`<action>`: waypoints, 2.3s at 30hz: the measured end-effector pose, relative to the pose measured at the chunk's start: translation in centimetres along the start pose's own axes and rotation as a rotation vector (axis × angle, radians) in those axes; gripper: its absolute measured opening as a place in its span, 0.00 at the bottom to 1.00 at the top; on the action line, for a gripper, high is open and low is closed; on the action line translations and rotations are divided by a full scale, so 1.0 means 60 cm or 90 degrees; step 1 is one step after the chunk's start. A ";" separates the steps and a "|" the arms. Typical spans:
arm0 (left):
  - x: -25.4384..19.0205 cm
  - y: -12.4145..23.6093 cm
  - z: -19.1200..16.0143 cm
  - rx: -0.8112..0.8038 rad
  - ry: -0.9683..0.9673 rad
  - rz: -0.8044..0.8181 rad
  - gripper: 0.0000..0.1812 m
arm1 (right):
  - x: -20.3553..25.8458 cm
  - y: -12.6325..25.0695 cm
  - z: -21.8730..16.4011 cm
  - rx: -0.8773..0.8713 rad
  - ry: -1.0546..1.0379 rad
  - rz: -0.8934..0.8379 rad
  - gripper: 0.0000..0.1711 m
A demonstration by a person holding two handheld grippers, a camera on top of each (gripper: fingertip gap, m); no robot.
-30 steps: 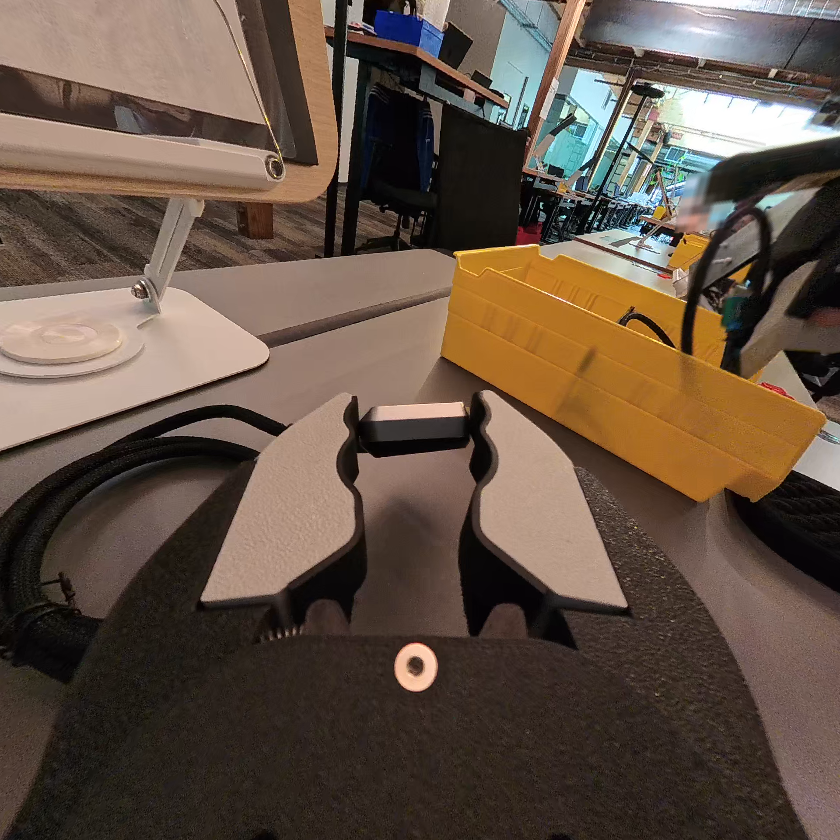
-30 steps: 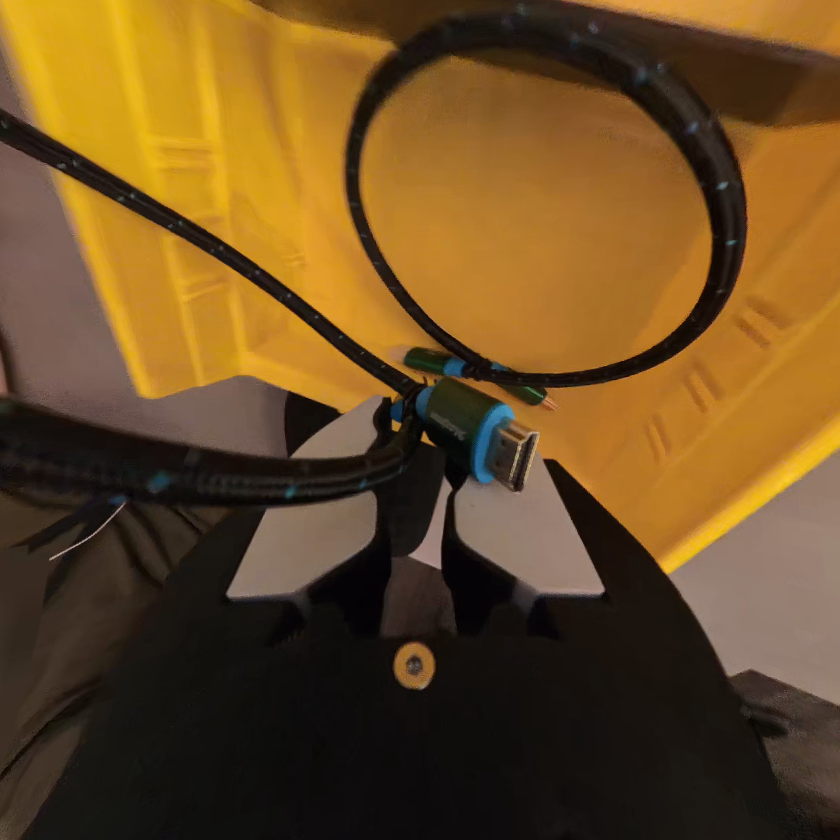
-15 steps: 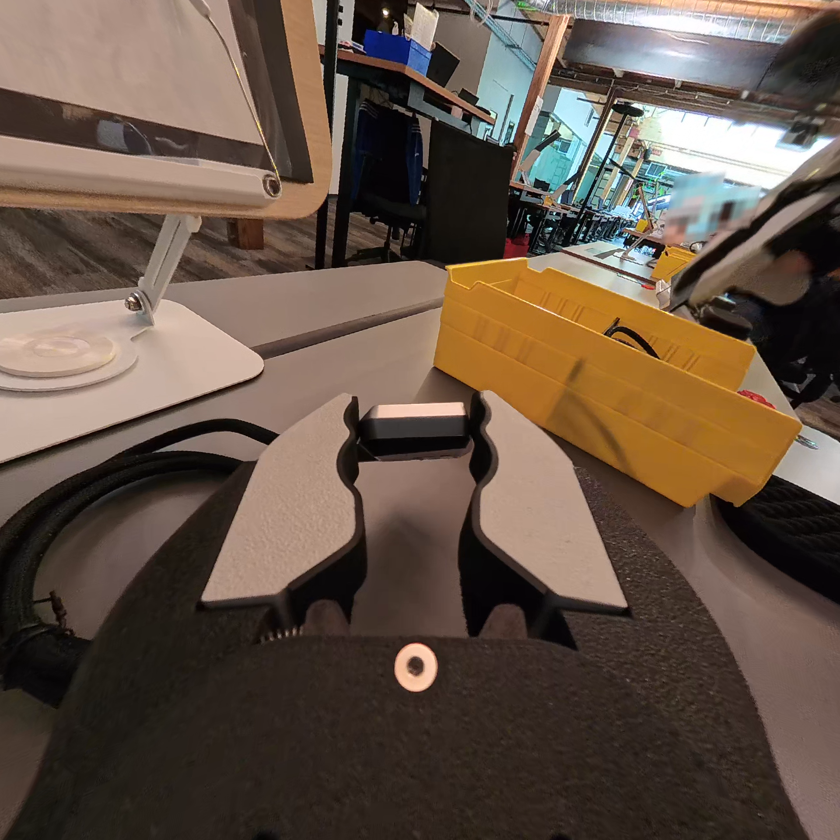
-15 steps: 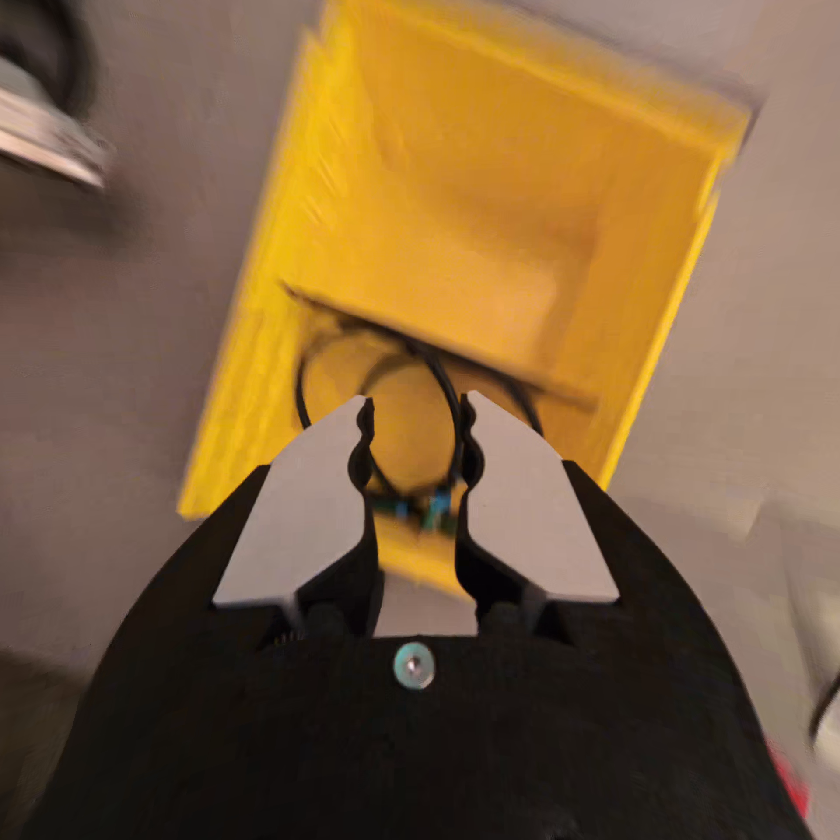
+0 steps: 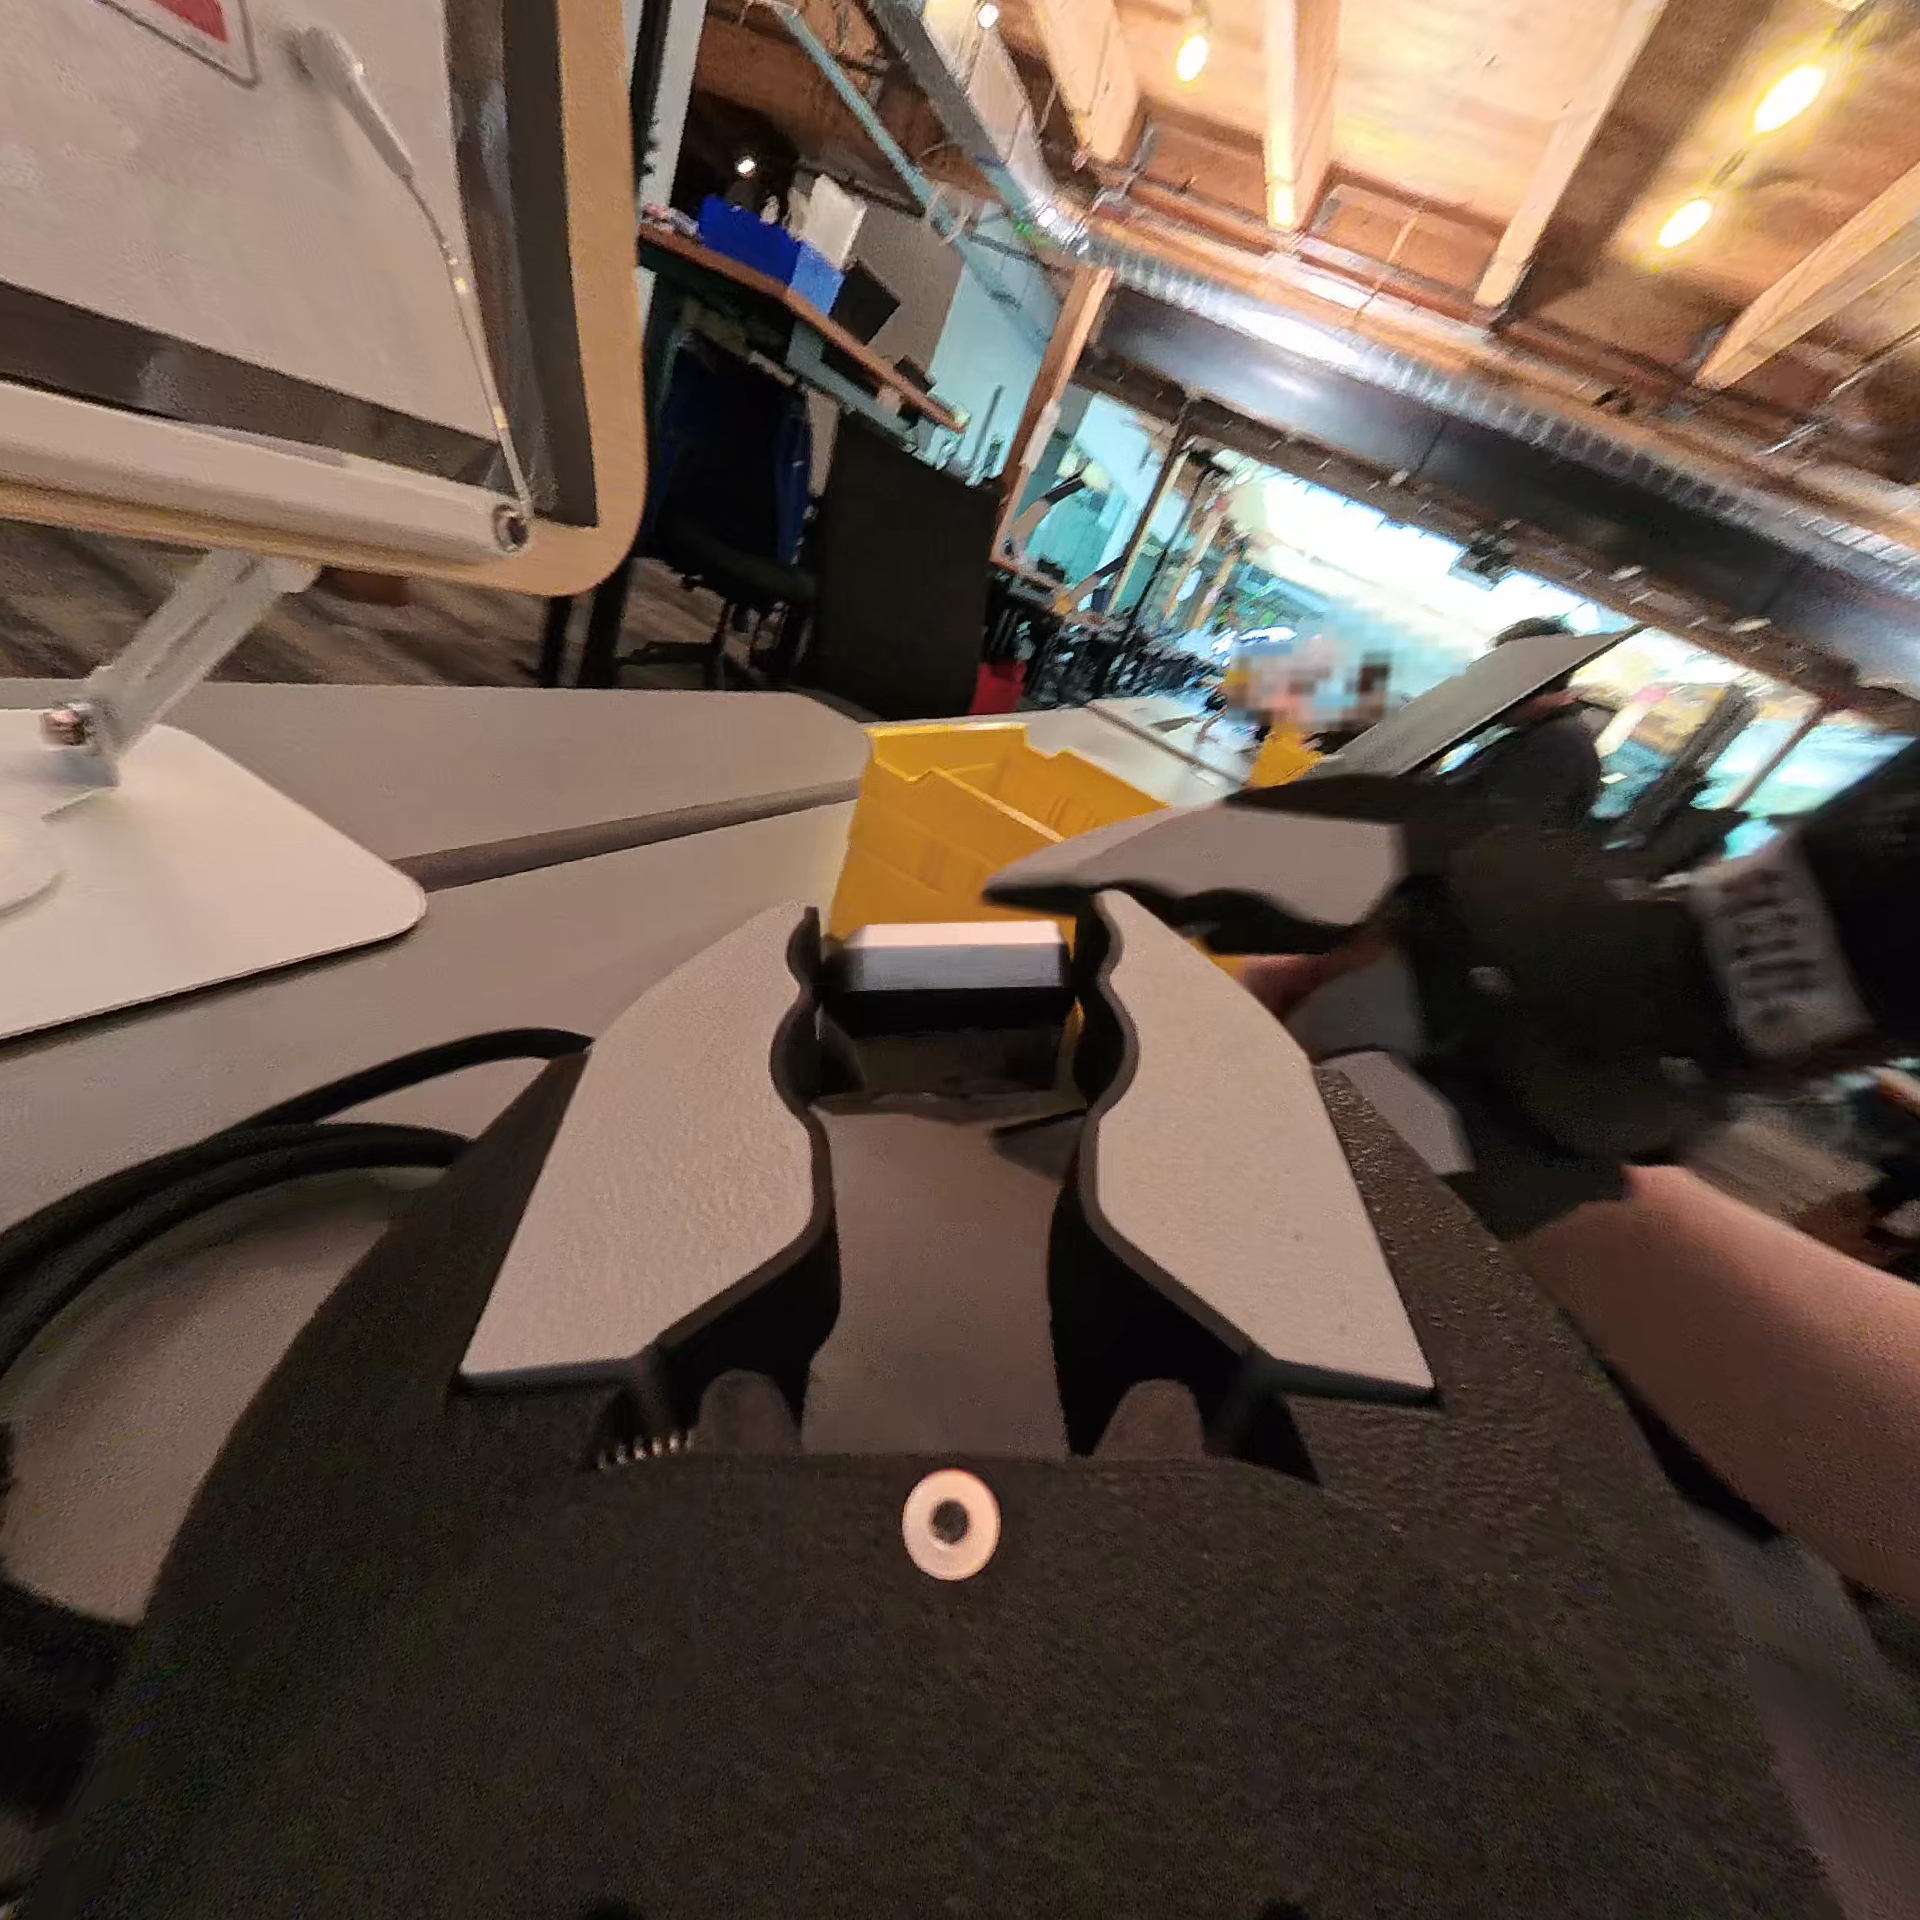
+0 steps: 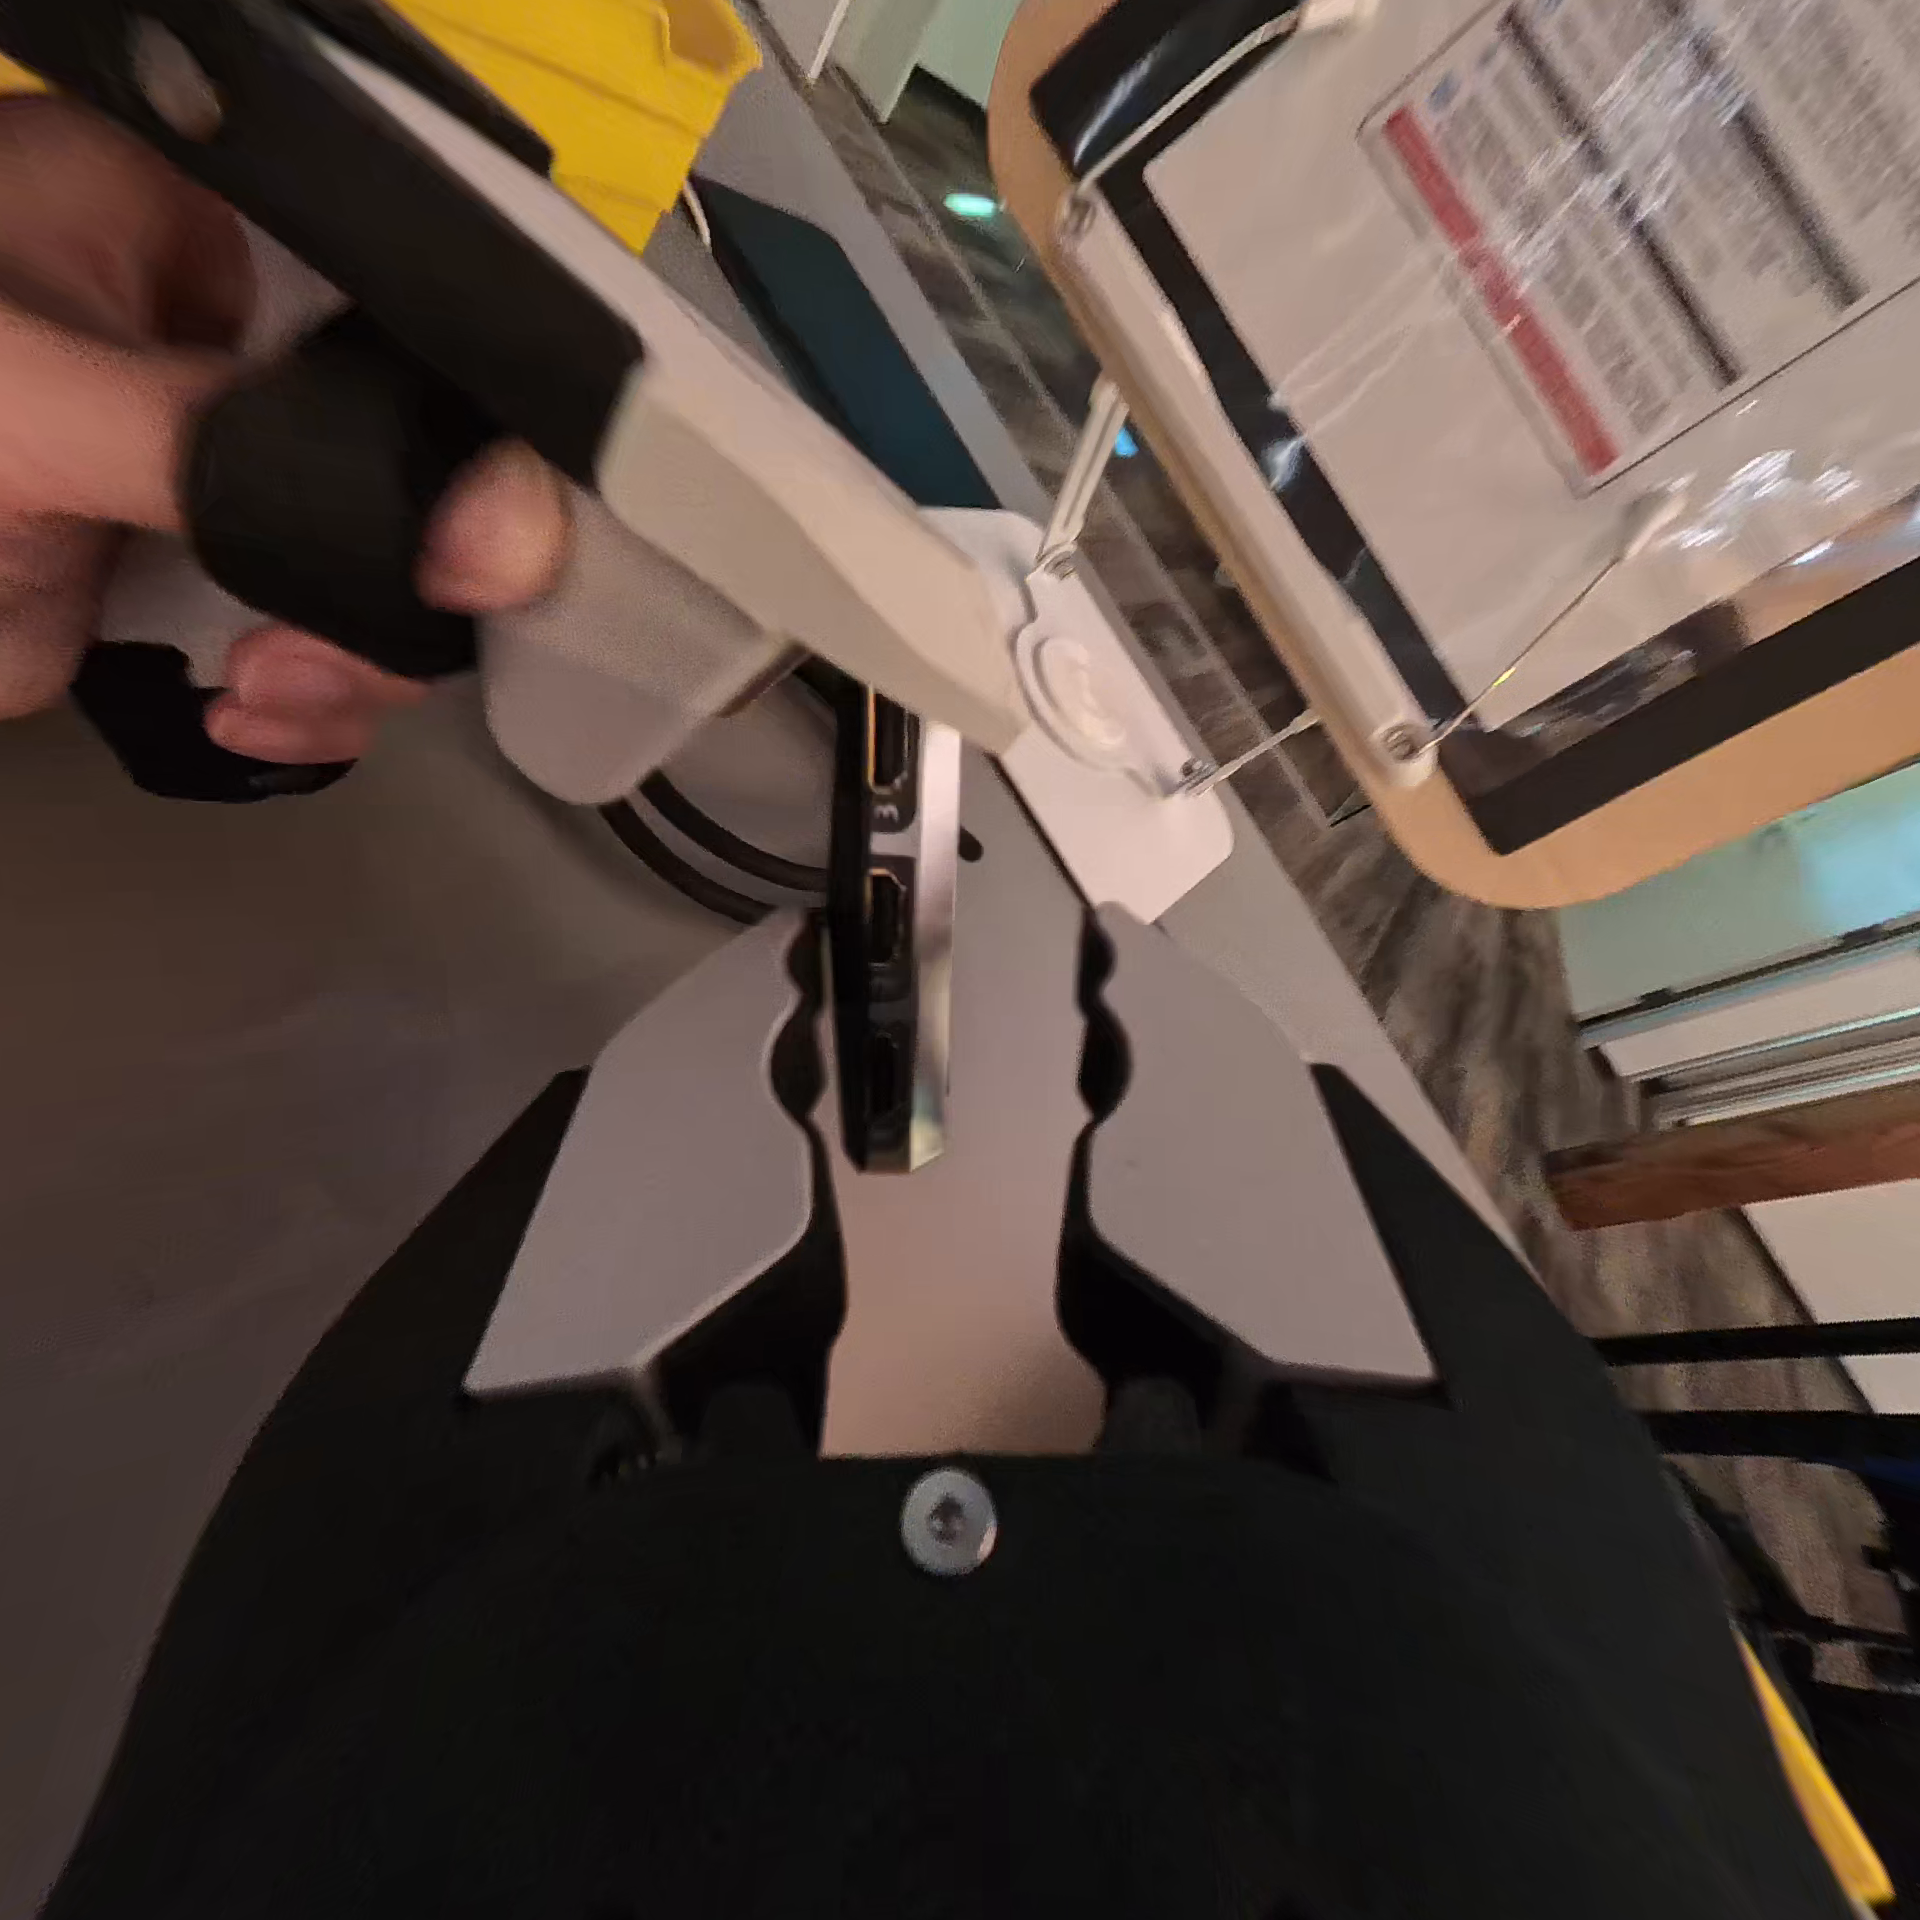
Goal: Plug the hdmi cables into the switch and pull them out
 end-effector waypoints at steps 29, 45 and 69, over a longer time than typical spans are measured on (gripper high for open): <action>0.030 0.036 -0.001 -0.138 0.047 -0.022 0.26 | -0.398 0.331 0.237 -0.011 0.053 -0.248 0.13; 0.031 0.029 -0.010 -0.104 0.041 -0.022 0.23 | -0.371 0.210 -0.055 0.356 -0.067 -0.049 0.13; 0.027 0.017 -0.019 -0.064 0.021 -0.020 0.22 | -0.331 0.161 0.047 0.083 -0.118 0.057 0.20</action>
Point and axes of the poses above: each gripper's, where its closed fingertips meet, y back along the fingers, z out of its top, x = y × z across the jaws, the point moved 8 cm from there along y, back along the fingers, and after that the axes turned 6 degrees about -x, right-handed, at the moved point
